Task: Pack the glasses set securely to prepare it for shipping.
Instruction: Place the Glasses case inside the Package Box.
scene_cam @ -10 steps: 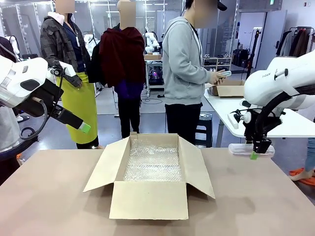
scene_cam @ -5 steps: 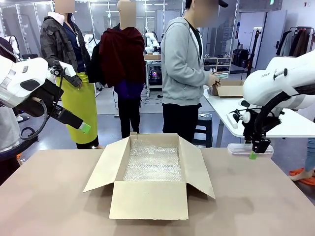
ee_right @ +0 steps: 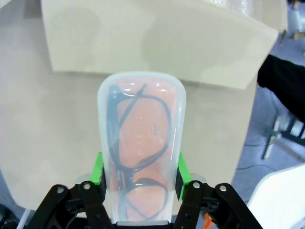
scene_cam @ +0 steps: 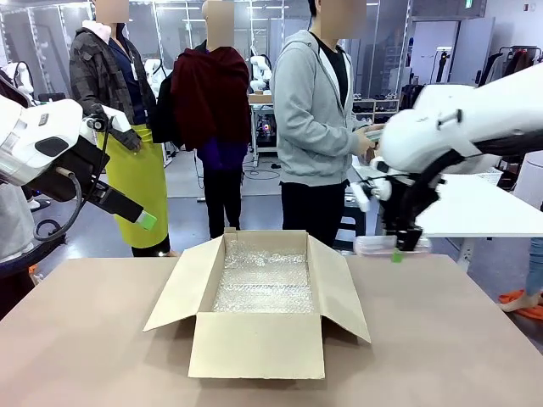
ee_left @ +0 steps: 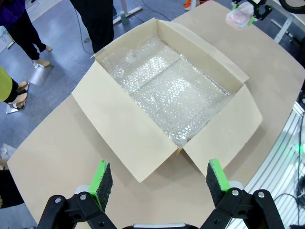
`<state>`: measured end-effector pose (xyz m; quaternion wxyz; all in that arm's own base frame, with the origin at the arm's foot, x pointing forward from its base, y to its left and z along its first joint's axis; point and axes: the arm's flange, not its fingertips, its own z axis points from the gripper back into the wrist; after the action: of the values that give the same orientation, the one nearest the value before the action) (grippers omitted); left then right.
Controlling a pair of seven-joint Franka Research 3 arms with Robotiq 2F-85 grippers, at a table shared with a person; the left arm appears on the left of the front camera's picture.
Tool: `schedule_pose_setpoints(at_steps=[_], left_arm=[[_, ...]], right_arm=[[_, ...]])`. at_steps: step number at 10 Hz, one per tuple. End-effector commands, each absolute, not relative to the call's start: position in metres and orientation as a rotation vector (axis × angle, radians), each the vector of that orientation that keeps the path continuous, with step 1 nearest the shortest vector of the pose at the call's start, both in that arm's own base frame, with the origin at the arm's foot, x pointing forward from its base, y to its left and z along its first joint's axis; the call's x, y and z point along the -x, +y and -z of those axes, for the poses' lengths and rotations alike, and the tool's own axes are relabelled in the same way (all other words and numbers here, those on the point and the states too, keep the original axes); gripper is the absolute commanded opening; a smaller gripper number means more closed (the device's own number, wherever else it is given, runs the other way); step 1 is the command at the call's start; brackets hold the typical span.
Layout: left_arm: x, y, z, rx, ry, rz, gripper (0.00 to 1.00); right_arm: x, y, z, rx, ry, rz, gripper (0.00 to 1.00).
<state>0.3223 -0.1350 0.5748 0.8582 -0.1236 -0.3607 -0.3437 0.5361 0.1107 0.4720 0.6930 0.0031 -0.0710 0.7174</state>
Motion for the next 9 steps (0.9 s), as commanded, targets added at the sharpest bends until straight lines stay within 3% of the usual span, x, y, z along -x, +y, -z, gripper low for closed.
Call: schedule_pose_setpoints(at_steps=[1, 4, 5, 9], left_arm=[[-0.323, -0.133, -0.576, 0.257, -0.765, 0.728, 1.00], [-0.323, -0.133, -0.576, 0.257, -0.765, 0.728, 1.00], [-0.323, -0.133, -0.576, 0.257, -0.765, 0.728, 1.00], [-0.323, -0.133, -0.576, 0.257, -0.765, 0.728, 1.00]], right_arm=[[-0.554, 0.163, -0.486, -0.030, -0.144, -1.589, 0.64], [-0.574, 0.264, -0.504, -0.041, -0.135, -1.610, 0.64], [-0.587, 0.297, -0.497, 0.031, -0.163, -1.598, 0.64], [-0.617, 0.367, -0.453, -0.037, -0.192, -1.602, 0.64]])
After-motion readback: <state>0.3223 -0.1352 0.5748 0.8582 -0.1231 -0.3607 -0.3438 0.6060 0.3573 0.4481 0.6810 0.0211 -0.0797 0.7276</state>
